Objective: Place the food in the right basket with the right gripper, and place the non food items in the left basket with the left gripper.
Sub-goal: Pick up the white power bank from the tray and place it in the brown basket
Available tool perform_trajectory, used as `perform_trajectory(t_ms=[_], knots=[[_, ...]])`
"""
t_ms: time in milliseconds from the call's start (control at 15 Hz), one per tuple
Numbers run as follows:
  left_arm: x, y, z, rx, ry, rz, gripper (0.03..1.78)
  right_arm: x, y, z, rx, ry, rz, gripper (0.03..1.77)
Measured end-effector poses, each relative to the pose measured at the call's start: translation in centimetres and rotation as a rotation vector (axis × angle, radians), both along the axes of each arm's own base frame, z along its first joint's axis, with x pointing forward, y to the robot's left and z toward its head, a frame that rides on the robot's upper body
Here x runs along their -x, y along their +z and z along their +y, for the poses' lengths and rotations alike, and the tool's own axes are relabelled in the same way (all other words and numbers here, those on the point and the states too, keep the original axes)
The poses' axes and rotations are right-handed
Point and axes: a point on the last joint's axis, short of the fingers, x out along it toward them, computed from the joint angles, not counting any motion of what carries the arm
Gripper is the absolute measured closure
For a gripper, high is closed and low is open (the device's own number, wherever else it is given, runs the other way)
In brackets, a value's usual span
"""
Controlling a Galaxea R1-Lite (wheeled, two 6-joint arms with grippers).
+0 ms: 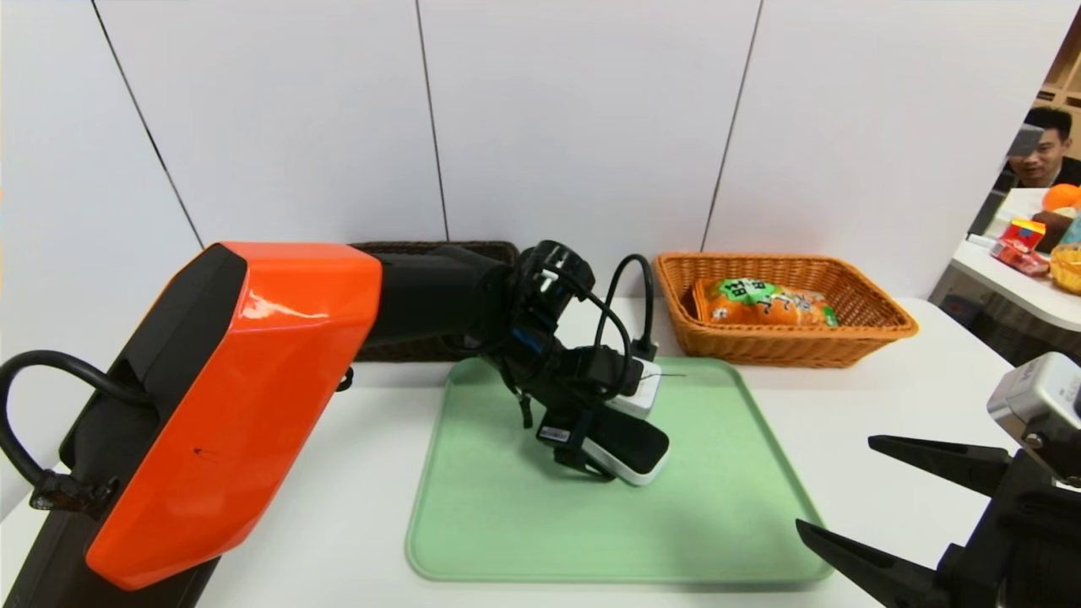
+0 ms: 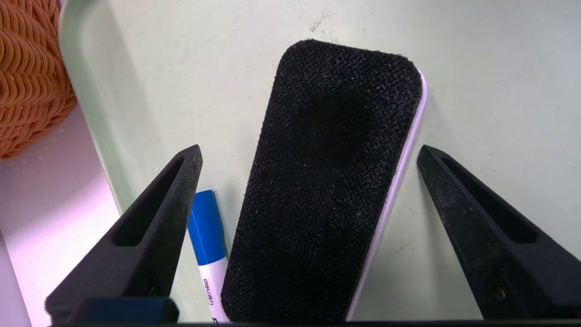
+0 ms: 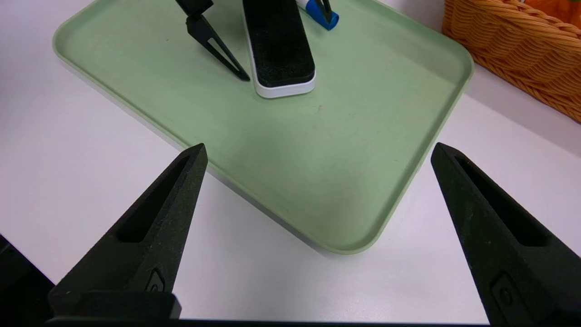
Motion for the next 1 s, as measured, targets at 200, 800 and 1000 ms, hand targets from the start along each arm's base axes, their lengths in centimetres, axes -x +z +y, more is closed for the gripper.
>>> perform_trajectory(t_ms=[200, 800, 1000], knots=[[0.1, -0.2, 0.2, -0.016, 0.002, 0.015, 0.5, 0.0, 0.0, 0.0, 0.0, 0.0, 0.0, 0.1], [0.8, -0.3, 0.9, -0.045, 0.011, 0.032, 0.8, 0.2, 0.2, -0.1, -0.01, -0.002, -0.009, 0.1], [1.3, 0.4, 1.4, -0.049, 0.013, 0.031, 0.81, 0.2, 0.2, -0.1, -0.01, 0.0, -0.009, 0.1]])
